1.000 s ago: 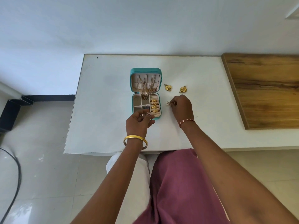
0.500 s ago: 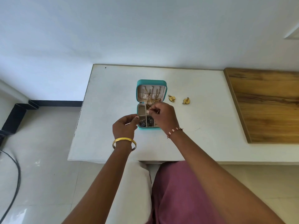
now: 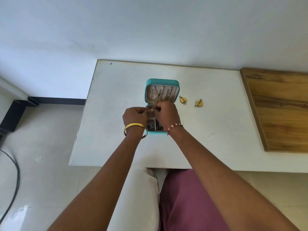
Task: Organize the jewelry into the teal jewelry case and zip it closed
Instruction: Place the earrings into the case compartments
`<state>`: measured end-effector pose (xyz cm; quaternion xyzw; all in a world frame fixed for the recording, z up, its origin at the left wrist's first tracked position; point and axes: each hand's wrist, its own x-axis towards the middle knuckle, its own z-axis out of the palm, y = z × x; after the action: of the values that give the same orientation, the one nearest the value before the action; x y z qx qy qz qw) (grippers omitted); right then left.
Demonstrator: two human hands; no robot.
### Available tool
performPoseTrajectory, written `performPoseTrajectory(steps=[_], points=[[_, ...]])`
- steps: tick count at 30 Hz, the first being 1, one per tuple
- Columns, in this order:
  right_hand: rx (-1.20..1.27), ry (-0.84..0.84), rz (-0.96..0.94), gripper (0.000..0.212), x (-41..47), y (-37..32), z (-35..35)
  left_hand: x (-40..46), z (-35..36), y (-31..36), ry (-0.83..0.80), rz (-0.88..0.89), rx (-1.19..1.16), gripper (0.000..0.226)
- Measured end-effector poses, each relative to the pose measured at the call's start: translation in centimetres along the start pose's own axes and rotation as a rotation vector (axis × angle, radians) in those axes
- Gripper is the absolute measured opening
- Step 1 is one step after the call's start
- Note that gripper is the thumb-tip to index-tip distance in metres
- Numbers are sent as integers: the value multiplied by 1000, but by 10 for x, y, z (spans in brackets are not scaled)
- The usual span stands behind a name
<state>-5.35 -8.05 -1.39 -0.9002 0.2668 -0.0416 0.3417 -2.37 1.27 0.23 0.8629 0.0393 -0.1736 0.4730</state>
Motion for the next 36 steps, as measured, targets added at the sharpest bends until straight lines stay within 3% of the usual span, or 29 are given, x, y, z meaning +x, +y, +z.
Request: performPoseTrajectory(steps=[9,14,18,22,26,30,33,36], points=[[184,107,-7,17,-21,16,-21,-18,-3,-2,-2,-9,-81,23],[211,282,165,14,-24,63,-48,-39,19,12,-118,43,-136,24],[66,323,265,25,-8,99,-60,-52,48,25,-226,74,-205,18],[-108,265,168,41,10,115,-64,-56,69,30,-303,108,-178,18],[-312,194,44,32,20,122,-61,-56,76,32,-308,105,-164,19],[-368,229,-7,25,20,128,-58,-58,76,32,-304,95,-153,20],[-260,279,-20,23,14,128,-59,-60,76,31,-310,91,-150,20],[128,368,85,18,0,114,-61,-61,74,29,-307,79,-151,21]])
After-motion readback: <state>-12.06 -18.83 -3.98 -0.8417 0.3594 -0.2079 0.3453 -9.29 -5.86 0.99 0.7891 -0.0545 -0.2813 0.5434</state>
